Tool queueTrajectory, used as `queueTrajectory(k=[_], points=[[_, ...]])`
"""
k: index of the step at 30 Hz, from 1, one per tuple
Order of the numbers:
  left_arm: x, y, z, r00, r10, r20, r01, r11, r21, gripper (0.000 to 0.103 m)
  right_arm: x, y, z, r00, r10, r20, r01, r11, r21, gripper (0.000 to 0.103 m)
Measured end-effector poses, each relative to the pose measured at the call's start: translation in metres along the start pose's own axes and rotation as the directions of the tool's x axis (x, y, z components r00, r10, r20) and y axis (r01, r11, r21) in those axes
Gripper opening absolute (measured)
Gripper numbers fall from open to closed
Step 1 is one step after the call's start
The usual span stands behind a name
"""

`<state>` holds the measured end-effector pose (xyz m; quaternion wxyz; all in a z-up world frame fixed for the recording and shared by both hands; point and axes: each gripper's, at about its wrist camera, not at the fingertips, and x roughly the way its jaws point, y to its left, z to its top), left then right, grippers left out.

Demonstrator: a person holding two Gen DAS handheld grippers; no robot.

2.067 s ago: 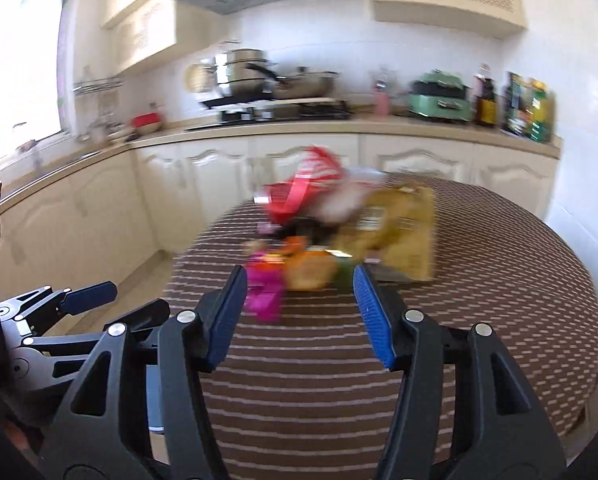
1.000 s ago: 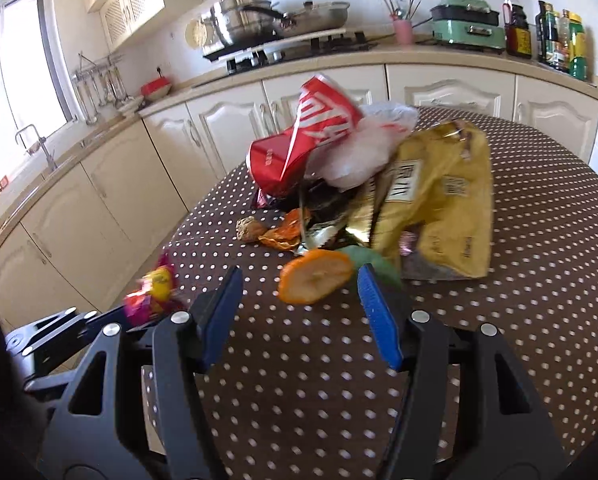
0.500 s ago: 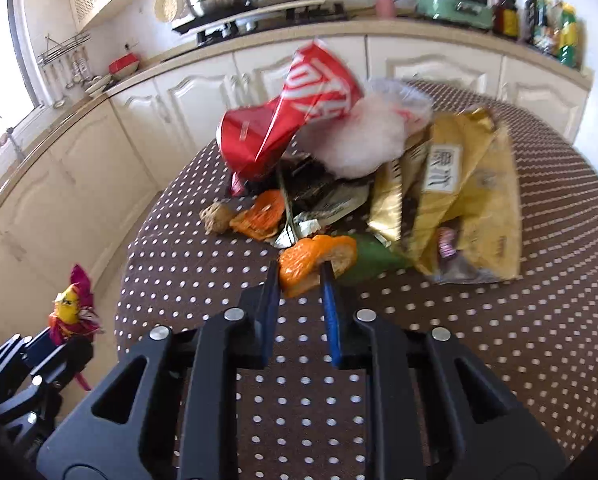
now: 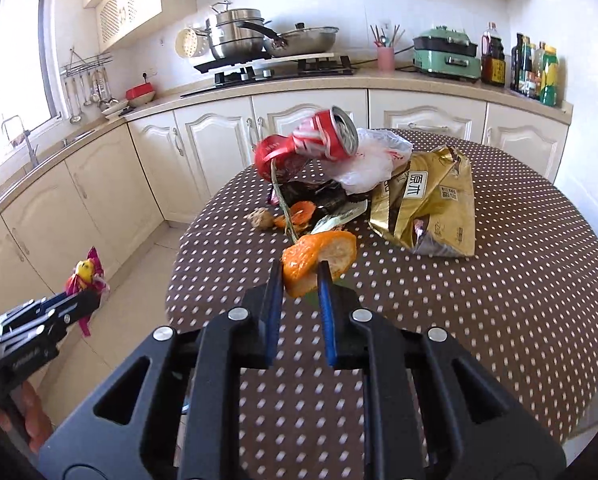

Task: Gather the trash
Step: 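Grasp the pink wrapper with the left tool while the right tool grasps the orange peel, then carry the pink wrapper and orange peel over the bucket and release both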

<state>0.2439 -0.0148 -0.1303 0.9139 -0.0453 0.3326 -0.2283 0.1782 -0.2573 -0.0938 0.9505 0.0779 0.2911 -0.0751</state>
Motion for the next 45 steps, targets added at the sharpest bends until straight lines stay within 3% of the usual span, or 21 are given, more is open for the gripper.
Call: queueTrajectory(k=[9, 11, 17, 21, 26, 30, 31, 32, 35, 45], points=[[-0.005, 0.034, -0.016, 1.000, 0.027, -0.012, -0.028, 0.999, -0.039, 0.033, 0.003, 0.052, -0.015, 0.992, 0.120, -0.028, -0.121, 0.990, -0.066, 0.016], [-0.004, 0.047, -0.019, 0.999, 0.046, -0.017, -0.047, 0.997, -0.055, 0.033, 0.012, 0.072, -0.011, 0.985, 0.171, -0.036, -0.173, 0.981, -0.085, 0.009], [0.003, 0.104, -0.033, 0.990, 0.128, -0.061, -0.135, 0.983, -0.123, 0.033, 0.060, 0.150, -0.018, 0.948, 0.300, -0.107, -0.314, 0.936, -0.159, 0.008], [0.020, 0.156, -0.048, 0.974, 0.186, -0.127, -0.207, 0.962, -0.178, 0.033, 0.111, 0.204, -0.036, 0.909, 0.363, -0.204, -0.399, 0.900, -0.174, 0.008], [0.058, 0.223, -0.073, 0.943, 0.242, -0.230, -0.294, 0.929, -0.226, 0.034, 0.171, 0.256, -0.063, 0.874, 0.375, -0.309, -0.440, 0.880, -0.177, 0.008], [0.080, 0.257, -0.087, 0.935, 0.235, -0.266, -0.306, 0.913, -0.268, 0.036, 0.208, 0.282, -0.084, 0.851, 0.373, -0.371, -0.458, 0.872, -0.175, 0.008], [0.086, 0.264, -0.091, 0.932, 0.236, -0.275, -0.311, 0.910, -0.275, 0.042, 0.217, 0.287, -0.089, 0.845, 0.370, -0.386, -0.461, 0.870, -0.175, 0.008], [0.089, 0.267, -0.093, 0.931, 0.234, -0.280, -0.312, 0.908, -0.279, 0.050, 0.224, 0.291, -0.093, 0.841, 0.368, -0.396, -0.462, 0.870, -0.173, 0.008], [0.098, 0.281, -0.103, 0.923, 0.243, -0.297, -0.331, 0.897, -0.294, 0.057, 0.243, 0.298, -0.105, 0.829, 0.364, -0.426, -0.466, 0.870, -0.163, 0.008], [0.106, 0.303, -0.119, 0.905, 0.268, -0.330, -0.376, 0.868, -0.324, 0.057, 0.269, 0.310, -0.134, 0.803, 0.345, -0.486, -0.463, 0.875, -0.143, 0.008]])
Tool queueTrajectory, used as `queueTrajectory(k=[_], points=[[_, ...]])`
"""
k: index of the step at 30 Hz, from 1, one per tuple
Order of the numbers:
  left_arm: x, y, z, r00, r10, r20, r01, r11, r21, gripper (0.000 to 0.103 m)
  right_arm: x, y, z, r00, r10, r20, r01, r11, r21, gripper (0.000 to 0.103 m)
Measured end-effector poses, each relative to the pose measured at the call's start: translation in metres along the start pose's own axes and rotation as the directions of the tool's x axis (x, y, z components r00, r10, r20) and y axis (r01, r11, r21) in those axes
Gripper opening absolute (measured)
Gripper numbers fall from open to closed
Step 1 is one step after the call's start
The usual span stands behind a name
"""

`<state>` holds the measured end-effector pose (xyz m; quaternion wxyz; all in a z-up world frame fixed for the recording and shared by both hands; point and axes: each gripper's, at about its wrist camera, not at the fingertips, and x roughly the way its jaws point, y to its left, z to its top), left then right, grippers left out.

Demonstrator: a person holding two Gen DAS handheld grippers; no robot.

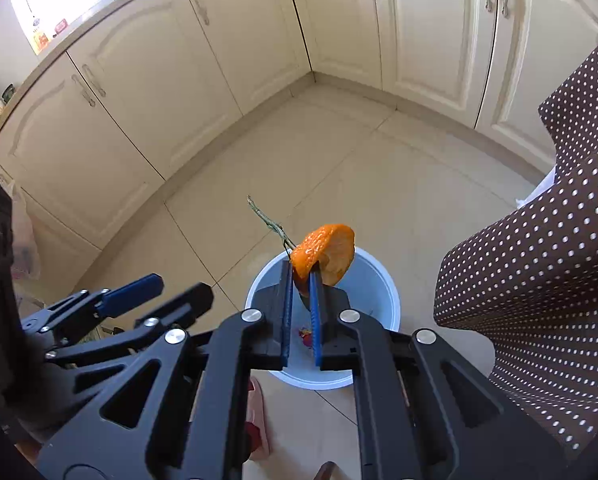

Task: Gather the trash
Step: 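Carry the pink wrapper and orange peel over the bucket and release both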

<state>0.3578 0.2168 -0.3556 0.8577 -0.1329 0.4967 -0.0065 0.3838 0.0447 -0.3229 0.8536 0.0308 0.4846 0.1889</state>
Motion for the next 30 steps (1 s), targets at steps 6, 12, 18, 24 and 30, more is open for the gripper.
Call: queueTrajectory(k=[6, 12, 18, 24, 30], points=[[-0.002, 0.004, 0.000, 1.000, 0.003, 0.007, -0.002, 1.000, -0.018, 0.057, 0.009, 0.002, 0.003, 1.000, 0.008, -0.011, -0.008, 1.000, 0.003, 0.008], [-0.006, 0.004, 0.001, 1.000, 0.001, 0.016, 0.000, 1.000, -0.027, 0.057, 0.012, 0.000, 0.003, 1.000, 0.008, -0.006, -0.008, 1.000, 0.009, 0.009], [-0.018, 0.000, 0.001, 0.999, 0.000, 0.038, 0.001, 1.000, -0.031, 0.057, 0.001, -0.001, 0.003, 1.000, -0.008, 0.020, 0.008, 1.000, 0.006, 0.024], [-0.045, -0.014, 0.001, 0.997, -0.010, 0.080, 0.012, 1.000, -0.017, 0.057, -0.030, -0.007, 0.003, 0.998, -0.019, 0.057, 0.019, 1.000, 0.011, 0.024], [-0.093, -0.055, 0.002, 0.988, -0.046, 0.148, 0.038, 0.998, 0.055, 0.057, -0.103, -0.018, 0.002, 0.985, -0.055, 0.165, 0.054, 0.998, 0.013, 0.024]])
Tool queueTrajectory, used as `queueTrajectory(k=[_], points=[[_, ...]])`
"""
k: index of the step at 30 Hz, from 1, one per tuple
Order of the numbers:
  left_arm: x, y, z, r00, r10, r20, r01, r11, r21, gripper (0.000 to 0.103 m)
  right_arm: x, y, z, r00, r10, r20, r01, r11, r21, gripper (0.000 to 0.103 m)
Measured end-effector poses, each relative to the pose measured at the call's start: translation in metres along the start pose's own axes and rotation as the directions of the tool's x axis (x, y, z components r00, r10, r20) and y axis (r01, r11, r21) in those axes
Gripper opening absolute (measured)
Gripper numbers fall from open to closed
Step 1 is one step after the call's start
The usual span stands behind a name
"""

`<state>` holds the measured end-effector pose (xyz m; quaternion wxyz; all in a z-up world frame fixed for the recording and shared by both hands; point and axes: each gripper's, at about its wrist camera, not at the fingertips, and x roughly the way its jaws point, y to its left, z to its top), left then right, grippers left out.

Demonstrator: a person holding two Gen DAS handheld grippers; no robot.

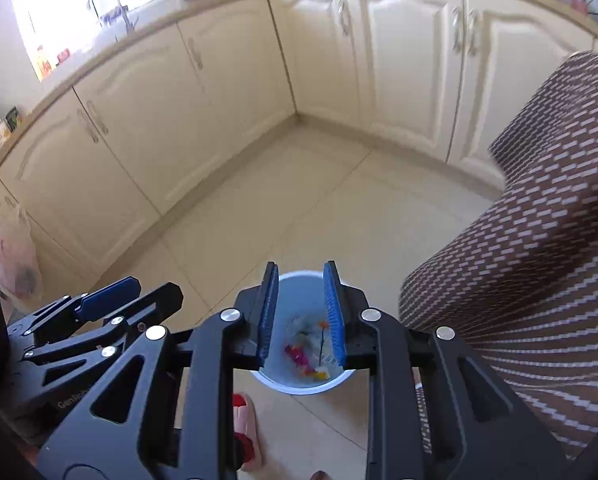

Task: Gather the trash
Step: 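Carry the pink wrapper and orange peel over the bucket and release both, then grasp the red Coca-Cola can with the left tool while the right tool grasps the clear plastic bag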

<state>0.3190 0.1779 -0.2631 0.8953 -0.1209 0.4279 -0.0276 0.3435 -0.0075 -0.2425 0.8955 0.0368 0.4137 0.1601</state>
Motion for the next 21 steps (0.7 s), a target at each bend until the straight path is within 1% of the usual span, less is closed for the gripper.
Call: queueTrajectory(k=[3, 4, 6, 7, 8, 9, 10, 12, 13, 15, 17, 19, 21], points=[[-0.032, -0.033, 0.006, 0.998, -0.050, 0.048, 0.048, 0.998, 0.042, 0.057, -0.041, -0.009, 0.002, 0.998, -0.026, 0.063, 0.026, 1.000, -0.001, 0.024], [-0.044, -0.047, 0.008, 0.995, -0.073, 0.066, 0.069, 0.996, 0.060, 0.057, -0.063, -0.016, 0.002, 0.995, -0.038, 0.095, 0.038, 0.999, 0.002, 0.025], [-0.064, -0.074, 0.010, 0.990, -0.105, 0.093, 0.096, 0.990, 0.102, 0.057, -0.099, -0.026, 0.002, 0.986, -0.066, 0.151, 0.066, 0.998, 0.006, 0.031], [-0.073, -0.090, 0.011, 0.987, -0.122, 0.106, 0.108, 0.986, 0.128, 0.060, -0.115, -0.031, 0.002, 0.981, -0.082, 0.177, 0.082, 0.997, 0.009, 0.033], [-0.085, -0.111, 0.012, 0.981, -0.147, 0.124, 0.126, 0.979, 0.163, 0.061, -0.132, -0.038, 0.001, 0.973, -0.104, 0.205, 0.103, 0.995, 0.016, 0.043], [-0.093, -0.126, 0.012, 0.977, -0.166, 0.133, 0.139, 0.972, 0.188, 0.062, -0.149, -0.044, 0.000, 0.965, -0.124, 0.232, 0.122, 0.992, 0.026, 0.045], [-0.101, -0.144, 0.011, 0.972, -0.188, 0.139, 0.155, 0.964, 0.218, 0.062, -0.170, -0.056, -0.002, 0.952, -0.151, 0.265, 0.145, 0.988, 0.043, 0.045], [-0.113, -0.182, 0.010, 0.962, -0.237, 0.137, 0.192, 0.942, 0.275, 0.064, -0.203, -0.079, -0.007, 0.933, -0.192, 0.304, 0.176, 0.981, 0.079, 0.045], [-0.117, -0.196, 0.009, 0.958, -0.253, 0.136, 0.205, 0.933, 0.296, 0.064, -0.214, -0.086, -0.008, 0.927, -0.203, 0.314, 0.183, 0.979, 0.092, 0.045], [-0.124, -0.232, 0.009, 0.951, -0.280, 0.134, 0.221, 0.914, 0.341, 0.065, -0.244, -0.113, -0.014, 0.904, -0.256, 0.342, 0.223, 0.966, 0.133, 0.047], [-0.130, -0.261, 0.009, 0.943, -0.307, 0.132, 0.239, 0.895, 0.377, 0.069, -0.266, -0.136, -0.018, 0.886, -0.297, 0.356, 0.253, 0.953, 0.166, 0.047], [-0.131, -0.292, 0.012, 0.937, -0.324, 0.130, 0.245, 0.876, 0.415, 0.069, -0.284, -0.160, -0.020, 0.873, -0.333, 0.357, 0.278, 0.940, 0.197, 0.047], [-0.129, -0.321, 0.014, 0.939, -0.316, 0.135, 0.220, 0.855, 0.469, 0.069, -0.296, -0.183, -0.021, 0.859, -0.370, 0.354, 0.308, 0.925, 0.222, 0.050]])
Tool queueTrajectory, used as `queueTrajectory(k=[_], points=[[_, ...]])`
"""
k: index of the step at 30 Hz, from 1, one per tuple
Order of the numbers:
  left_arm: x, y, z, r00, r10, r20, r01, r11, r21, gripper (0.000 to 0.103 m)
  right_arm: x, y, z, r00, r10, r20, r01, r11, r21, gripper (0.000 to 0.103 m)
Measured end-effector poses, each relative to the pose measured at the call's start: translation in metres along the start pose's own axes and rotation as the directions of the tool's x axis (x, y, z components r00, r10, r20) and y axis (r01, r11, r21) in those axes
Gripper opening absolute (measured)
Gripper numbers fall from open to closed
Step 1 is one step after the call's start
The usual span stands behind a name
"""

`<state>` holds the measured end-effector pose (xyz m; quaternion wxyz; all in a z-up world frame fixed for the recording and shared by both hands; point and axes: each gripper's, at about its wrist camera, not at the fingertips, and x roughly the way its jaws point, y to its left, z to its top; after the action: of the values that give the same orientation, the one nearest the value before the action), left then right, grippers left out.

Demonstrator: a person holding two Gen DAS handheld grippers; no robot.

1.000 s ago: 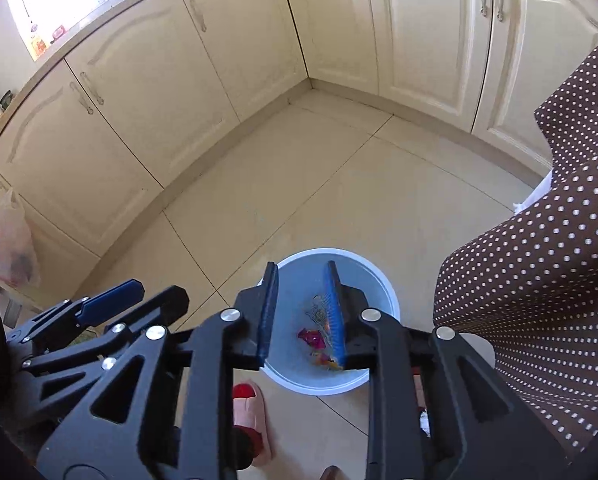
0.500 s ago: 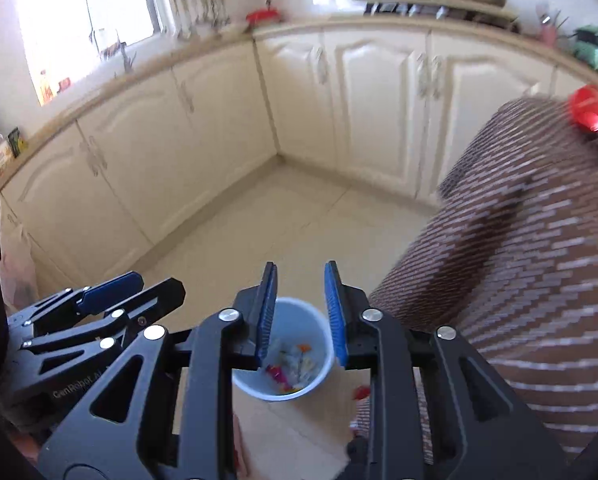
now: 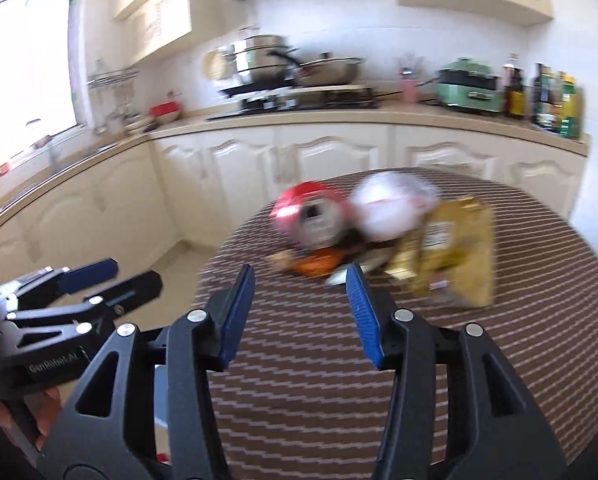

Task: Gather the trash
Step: 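Grasp the red Coca-Cola can with the left tool while the right tool grasps the clear plastic bag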

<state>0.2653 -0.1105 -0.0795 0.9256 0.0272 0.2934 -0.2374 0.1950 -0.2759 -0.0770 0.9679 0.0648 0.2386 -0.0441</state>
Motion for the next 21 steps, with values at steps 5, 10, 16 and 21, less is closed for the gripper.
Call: queueTrajectory(k=[5, 10, 16, 21], points=[[0.039, -0.043, 0.032, 1.000, 0.010, -0.015, -0.008, 0.992, 0.128, 0.069, 0.007, -0.054, 0.014, 0.999, -0.034, -0.032, 0.034, 0.999, 0.024, 0.051], [0.085, -0.065, 0.051, 0.998, 0.050, -0.044, -0.040, 0.976, 0.213, 0.069, 0.024, -0.079, 0.021, 0.997, -0.031, -0.066, 0.032, 0.999, 0.020, 0.052], [0.120, -0.069, 0.059, 0.993, 0.088, -0.072, -0.065, 0.960, 0.273, 0.059, 0.044, -0.090, 0.030, 0.995, -0.004, -0.096, 0.005, 1.000, 0.008, 0.052], [0.132, -0.065, 0.064, 0.994, 0.077, -0.081, -0.050, 0.954, 0.294, 0.052, 0.056, -0.097, 0.036, 0.994, -0.009, -0.110, 0.008, 1.000, -0.007, 0.053]])
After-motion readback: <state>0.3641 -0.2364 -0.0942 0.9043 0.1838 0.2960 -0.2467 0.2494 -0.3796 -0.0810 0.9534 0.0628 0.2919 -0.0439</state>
